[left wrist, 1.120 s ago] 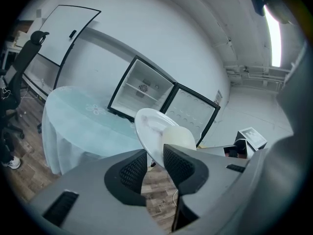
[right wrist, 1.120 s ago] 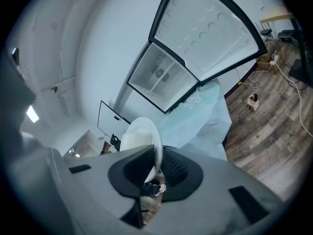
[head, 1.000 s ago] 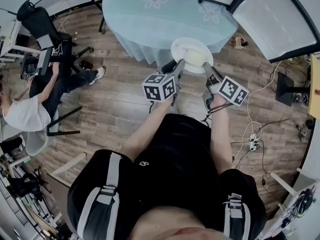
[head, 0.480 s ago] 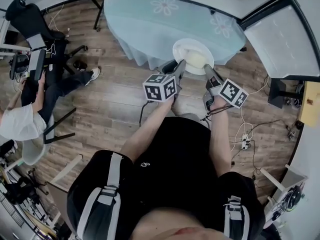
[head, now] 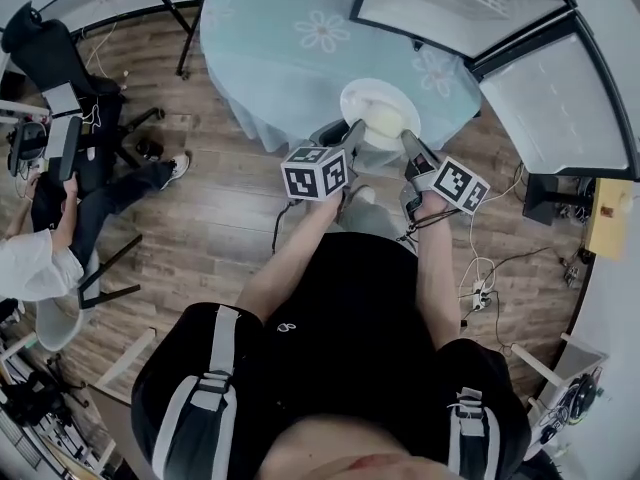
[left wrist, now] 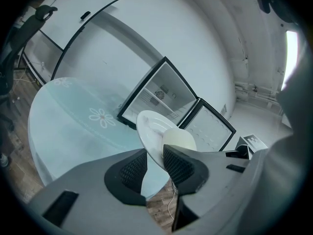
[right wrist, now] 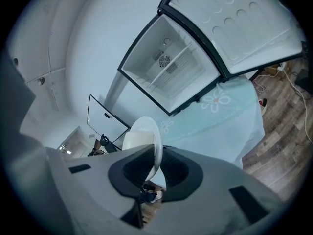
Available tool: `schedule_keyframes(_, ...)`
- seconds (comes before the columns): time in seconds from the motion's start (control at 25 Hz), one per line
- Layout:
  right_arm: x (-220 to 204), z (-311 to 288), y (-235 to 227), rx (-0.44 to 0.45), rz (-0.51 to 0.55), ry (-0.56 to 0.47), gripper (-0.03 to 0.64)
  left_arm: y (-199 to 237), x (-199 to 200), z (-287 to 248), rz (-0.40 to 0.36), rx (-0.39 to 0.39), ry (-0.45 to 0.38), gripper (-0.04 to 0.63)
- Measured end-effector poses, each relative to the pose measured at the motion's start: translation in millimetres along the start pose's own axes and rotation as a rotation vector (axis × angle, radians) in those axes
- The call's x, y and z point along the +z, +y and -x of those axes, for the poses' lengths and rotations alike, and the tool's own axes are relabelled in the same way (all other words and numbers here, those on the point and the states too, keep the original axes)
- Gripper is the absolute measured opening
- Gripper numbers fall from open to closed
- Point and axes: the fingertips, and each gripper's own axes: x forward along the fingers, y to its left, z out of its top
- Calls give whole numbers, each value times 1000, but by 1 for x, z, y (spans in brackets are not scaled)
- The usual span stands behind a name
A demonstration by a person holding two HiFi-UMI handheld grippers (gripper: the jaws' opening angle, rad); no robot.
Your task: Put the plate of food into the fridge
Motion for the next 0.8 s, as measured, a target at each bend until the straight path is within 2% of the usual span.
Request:
schedule_keyframes(0.12, 17, -8, -4, 0, 26, 0, 44, 2, 6, -16, 35, -10, -5, 110)
schedule_keyframes(0.32, 65, -33, -19, 33, 35, -24, 44, 1, 38, -63, -8, -16, -32, 110)
schedule_keyframes(0.4, 84, -49, -24, 56, 40, -18, 44, 5, 53, -82, -11, -5, -41, 110)
schedule_keyframes(0.56, 122, -82, -32, 89, 67, 17, 44, 19, 77, -119, 32, 33, -48, 110)
schedule_keyframes(0.8, 179, -125, -61, 134, 25, 12, 51, 22, 124, -185, -114, 93, -28, 110)
